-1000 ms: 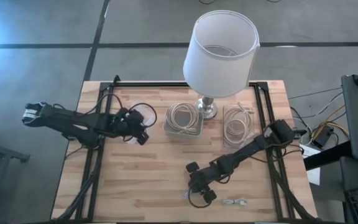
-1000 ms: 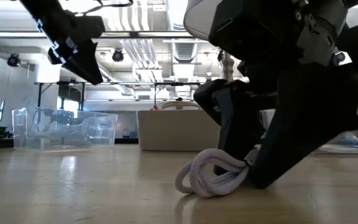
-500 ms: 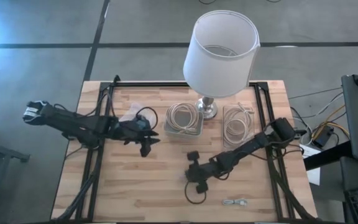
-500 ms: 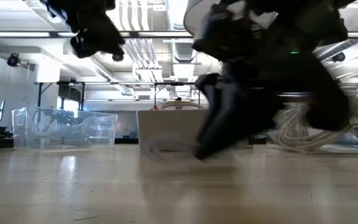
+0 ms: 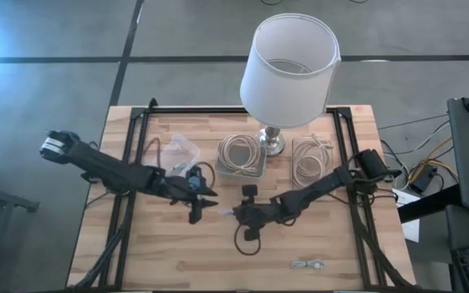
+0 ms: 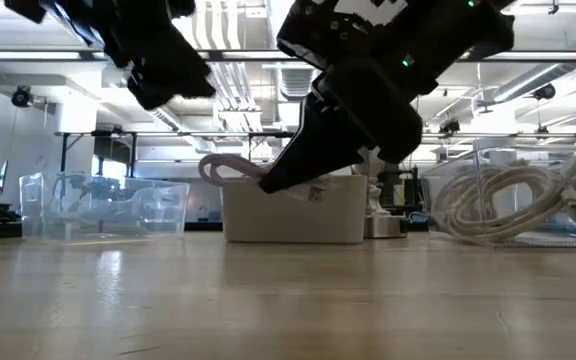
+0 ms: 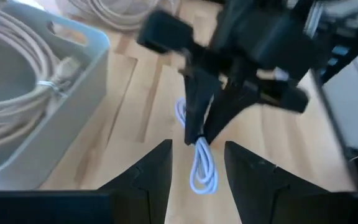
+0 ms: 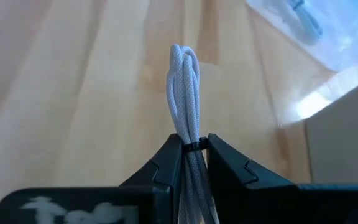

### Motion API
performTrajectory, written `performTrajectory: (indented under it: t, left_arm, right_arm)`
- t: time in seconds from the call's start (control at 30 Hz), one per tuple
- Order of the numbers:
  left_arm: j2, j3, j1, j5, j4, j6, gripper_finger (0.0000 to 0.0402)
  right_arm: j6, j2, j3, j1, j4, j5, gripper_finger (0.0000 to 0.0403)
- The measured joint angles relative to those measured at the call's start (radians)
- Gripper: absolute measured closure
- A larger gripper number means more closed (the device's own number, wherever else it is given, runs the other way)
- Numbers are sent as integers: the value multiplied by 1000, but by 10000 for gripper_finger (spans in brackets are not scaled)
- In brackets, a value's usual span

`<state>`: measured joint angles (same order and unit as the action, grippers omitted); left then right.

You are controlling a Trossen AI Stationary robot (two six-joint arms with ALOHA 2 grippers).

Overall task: Pick & Place USB Port
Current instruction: Put the purple USB charger cable into the white bin

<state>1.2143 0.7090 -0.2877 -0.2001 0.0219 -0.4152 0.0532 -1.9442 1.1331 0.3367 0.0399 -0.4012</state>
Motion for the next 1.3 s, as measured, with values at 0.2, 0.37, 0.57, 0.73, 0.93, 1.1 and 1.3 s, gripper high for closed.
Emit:
performTrajectory:
  t: [0.2, 0.37, 0.57, 0.73, 0.93, 1.1, 1.3]
  left_arm:
    - [158, 15, -9, 1, -21, 57, 252]
    - [252, 26, -11, 1, -86, 58, 252]
    - [309, 45, -13, 7, -125, 66, 252]
    - [315, 50, -13, 8, -128, 63, 252]
    - [315, 50, -18, 35, -155, 49, 252]
    - [326, 44, -26, 51, -213, 46, 252]
    - [360, 38, -26, 9, -210, 57, 252]
  right_arm:
    - [7, 0, 1, -8, 0, -2, 347]
    - [23, 0, -1, -8, -4, 1, 346]
    - [25, 0, -2, -8, -7, -1, 346]
    - [24, 0, -6, -9, -7, -1, 346]
    - [26, 1, -11, -10, -7, -1, 346]
    - [47, 1, -27, -11, -7, -1, 346]
    - [52, 1, -29, -10, -6, 0, 346]
